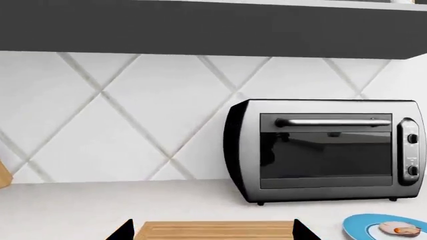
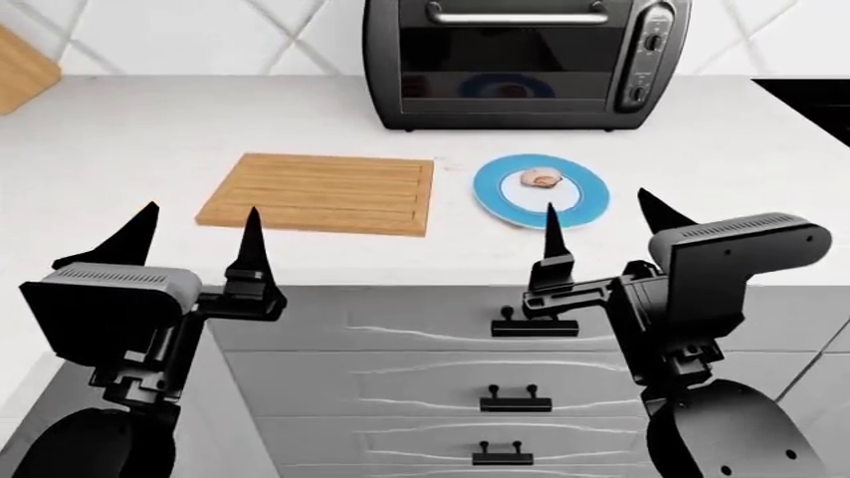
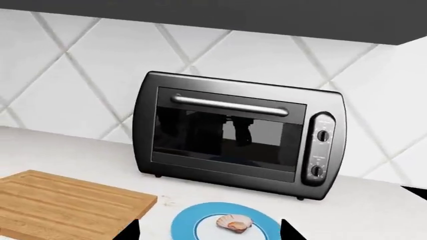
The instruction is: Pick the scallop from the plate and place it on the cutting board. Then pick the condiment bottle from the cabinet and place it next to the cutting board.
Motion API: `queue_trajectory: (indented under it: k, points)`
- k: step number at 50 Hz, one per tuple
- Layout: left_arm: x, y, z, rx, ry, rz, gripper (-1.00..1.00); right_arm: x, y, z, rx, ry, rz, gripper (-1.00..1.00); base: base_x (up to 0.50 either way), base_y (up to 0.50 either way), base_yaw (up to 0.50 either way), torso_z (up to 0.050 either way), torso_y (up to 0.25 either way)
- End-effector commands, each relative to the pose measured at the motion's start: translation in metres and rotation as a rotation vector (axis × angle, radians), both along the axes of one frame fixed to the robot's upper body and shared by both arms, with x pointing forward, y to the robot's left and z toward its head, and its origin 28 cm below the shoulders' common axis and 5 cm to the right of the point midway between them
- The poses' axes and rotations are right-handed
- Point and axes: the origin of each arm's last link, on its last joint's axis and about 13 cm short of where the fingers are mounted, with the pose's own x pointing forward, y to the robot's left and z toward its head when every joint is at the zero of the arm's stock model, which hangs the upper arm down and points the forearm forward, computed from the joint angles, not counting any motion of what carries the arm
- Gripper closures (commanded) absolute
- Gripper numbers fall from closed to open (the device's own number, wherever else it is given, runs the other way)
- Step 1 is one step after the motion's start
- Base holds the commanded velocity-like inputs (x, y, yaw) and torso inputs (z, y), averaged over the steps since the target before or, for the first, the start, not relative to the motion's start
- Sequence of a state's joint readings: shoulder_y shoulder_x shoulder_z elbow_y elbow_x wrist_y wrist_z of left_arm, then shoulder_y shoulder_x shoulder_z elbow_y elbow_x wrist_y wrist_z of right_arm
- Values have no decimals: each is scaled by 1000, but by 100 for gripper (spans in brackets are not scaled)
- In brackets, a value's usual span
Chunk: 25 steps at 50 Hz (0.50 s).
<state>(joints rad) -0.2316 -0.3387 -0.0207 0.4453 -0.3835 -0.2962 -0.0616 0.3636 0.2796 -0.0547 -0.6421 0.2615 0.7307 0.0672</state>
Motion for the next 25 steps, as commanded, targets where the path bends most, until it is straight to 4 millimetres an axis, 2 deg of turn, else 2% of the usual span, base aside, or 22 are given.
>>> queue_trajectory:
  k: [1, 17, 25]
  points:
    - [-1, 0, 1, -3, -7, 1, -100, -2, 1, 4, -9, 5, 34, -100, 129, 0, 0, 0, 0]
    - [2, 2, 2, -12, -19, 7, -100, 3, 1, 8, -33, 32, 49, -100, 130, 0, 0, 0, 0]
    - [3, 4, 5, -10, -29, 13, -100, 0, -6, 27, -91, 71, 64, -100, 129, 0, 0, 0, 0]
